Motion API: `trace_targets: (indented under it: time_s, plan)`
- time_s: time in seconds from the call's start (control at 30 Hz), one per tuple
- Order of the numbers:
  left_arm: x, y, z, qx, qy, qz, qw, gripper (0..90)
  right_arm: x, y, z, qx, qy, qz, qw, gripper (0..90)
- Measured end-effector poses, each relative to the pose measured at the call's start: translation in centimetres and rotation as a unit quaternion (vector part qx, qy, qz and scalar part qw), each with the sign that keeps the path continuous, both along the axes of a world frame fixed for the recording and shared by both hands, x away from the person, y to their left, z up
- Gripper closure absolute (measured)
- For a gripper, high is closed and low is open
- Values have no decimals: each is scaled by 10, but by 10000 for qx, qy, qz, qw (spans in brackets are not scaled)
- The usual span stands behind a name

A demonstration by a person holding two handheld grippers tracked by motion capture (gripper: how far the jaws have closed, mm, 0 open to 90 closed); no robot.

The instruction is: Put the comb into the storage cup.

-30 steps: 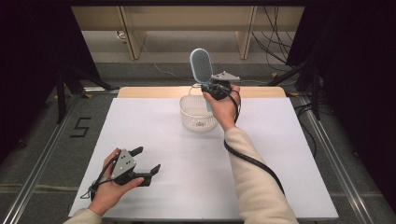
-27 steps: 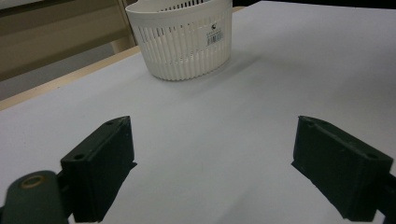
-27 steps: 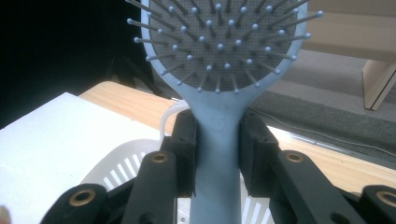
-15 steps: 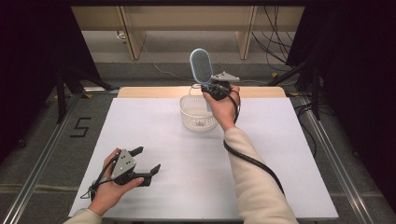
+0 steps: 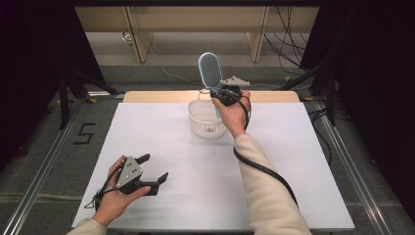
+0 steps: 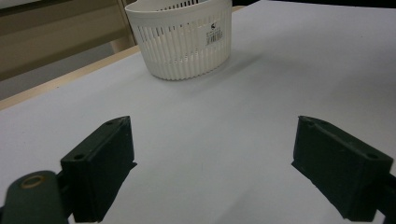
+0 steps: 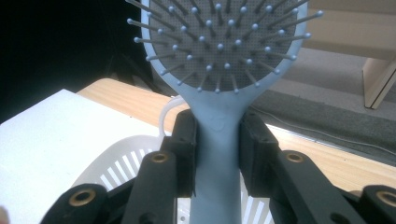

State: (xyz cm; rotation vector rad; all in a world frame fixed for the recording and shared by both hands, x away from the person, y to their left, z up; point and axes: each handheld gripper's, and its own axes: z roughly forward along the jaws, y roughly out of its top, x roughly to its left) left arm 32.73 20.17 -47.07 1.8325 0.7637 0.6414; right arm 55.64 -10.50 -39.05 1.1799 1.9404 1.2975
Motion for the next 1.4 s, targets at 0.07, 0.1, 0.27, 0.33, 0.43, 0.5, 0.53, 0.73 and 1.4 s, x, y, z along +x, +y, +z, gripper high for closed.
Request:
trace_targets:
  time_s: [0.07,0.1,0.27,0.33,0.43,0.5,0.53,0.73,1.4]
  plan:
    - [0,0,0,-1,-7,1,10000,120,0,0,0,-8,3,-10,10000,703]
    - [0,0,0,8,-6,-3,10000,121,0,0,-1,-9,5,-15,10000,703]
    - [0,0,0,9,-5,-3,10000,120,1,0,-1,-29,6,-11,10000,703]
    - [0,0,0,13,-3,-6,10000,121,1,0,-2,-32,2,-12,10000,703]
    - [0,0,0,4,-5,-9,10000,120,1,0,-2,-31,0,-12,10000,703]
    - [0,0,0,7,-3,-6,10000,120,1,0,-2,-28,7,-21,10000,703]
    - [0,0,0,7,-3,-5,10000,120,1,0,-3,-41,11,-22,10000,703]
    - [0,0,0,2,-2,-8,10000,120,1,1,-4,-66,13,-24,10000,703]
    - [0,0,0,14,-11,-3,10000,120,2,2,-9,-118,64,-29,9999,702]
